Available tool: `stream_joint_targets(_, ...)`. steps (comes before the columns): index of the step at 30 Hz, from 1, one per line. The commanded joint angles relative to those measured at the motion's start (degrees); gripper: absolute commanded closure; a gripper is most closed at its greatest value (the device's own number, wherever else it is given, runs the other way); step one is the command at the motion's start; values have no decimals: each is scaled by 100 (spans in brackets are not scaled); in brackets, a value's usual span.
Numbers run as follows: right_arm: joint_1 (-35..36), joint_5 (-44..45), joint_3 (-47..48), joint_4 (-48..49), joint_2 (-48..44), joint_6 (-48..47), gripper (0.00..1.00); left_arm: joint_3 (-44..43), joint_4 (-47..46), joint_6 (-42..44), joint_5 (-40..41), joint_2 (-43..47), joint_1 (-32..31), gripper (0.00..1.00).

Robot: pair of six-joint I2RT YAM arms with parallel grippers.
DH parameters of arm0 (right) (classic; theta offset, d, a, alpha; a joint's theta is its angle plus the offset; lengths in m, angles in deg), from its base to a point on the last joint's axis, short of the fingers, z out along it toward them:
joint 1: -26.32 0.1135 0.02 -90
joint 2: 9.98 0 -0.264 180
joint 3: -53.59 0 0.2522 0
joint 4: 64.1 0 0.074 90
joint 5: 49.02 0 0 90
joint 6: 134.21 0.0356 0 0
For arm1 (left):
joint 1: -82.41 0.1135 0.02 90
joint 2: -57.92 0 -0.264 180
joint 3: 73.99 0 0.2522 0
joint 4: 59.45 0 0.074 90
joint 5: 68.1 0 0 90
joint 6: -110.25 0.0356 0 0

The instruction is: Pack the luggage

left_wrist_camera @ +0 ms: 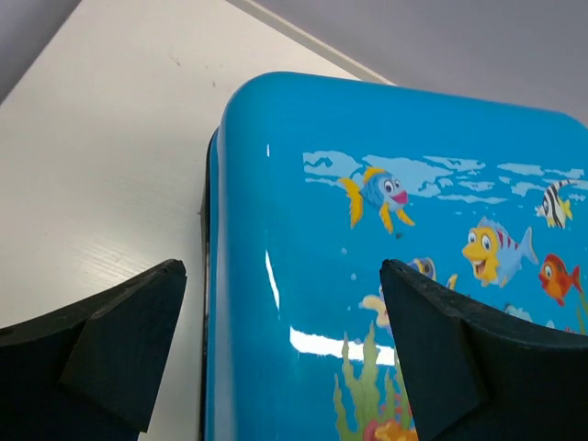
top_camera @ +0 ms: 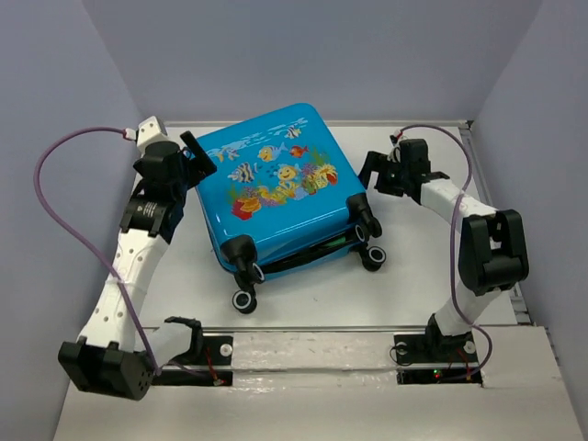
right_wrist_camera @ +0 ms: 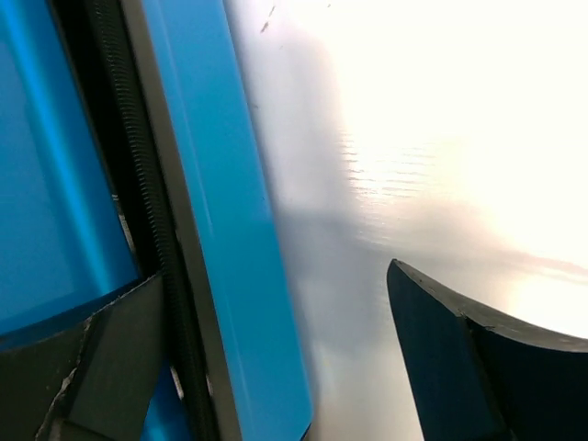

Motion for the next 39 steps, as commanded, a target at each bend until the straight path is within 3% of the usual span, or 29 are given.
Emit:
stream_joint_targets(1,106,898,103,-122,-950,-91,0,-288,-1035,-302,-958,-693,565,1)
stream_joint_targets(3,105,1234,59,-148,-1198,-39,0,-674,-1141,-321,-1021,-1099,820,1)
stream_joint_targets(6,105,1490,-29,-157,-1769,-21,10,-1465,-1124,-101,-950,-1978,944,1)
stream_joint_targets(10,227,1229,-353,-122,-2498,111,93,-2502,-957,83,-1064,-3241,1154,1)
stream_joint_targets(13,1060,894,-538,-226,-2955,-3,93,-3477,-747,268,-1310,-4190,1198,1)
stream_joint_targets(16,2483,752,-644,-551,-3325,-345,93,-4986,-386,470,-1635,-5159,1339,1)
stream_joint_targets(19,3851,805,-829,-815,-3624,-565,93,-5543,-411,523,-2075,-5819,1348,1)
stream_joint_targets(22,4550,559,-987,-1149,-3651,-461,93,-6342,-325,523,-2601,-6487,1357,3)
stream_joint_targets(23,4631,515,-1040,-1263,-3494,-434,93,-6876,-228,506,-2855,-6697,1357,4)
stream_joint_targets(27,4684,1189,-1470,-1352,-3055,-285,93,-7469,-7,409,-3253,-7454,1357,6)
stream_joint_targets(31,4684,2637,-1734,-1343,-2711,-92,93,-7347,-183,461,-3551,-7727,1322,8)
stream_joint_targets(39,3938,2896,-1884,-817,-2429,164,93,-6804,-60,910,-3771,-8035,962,8)
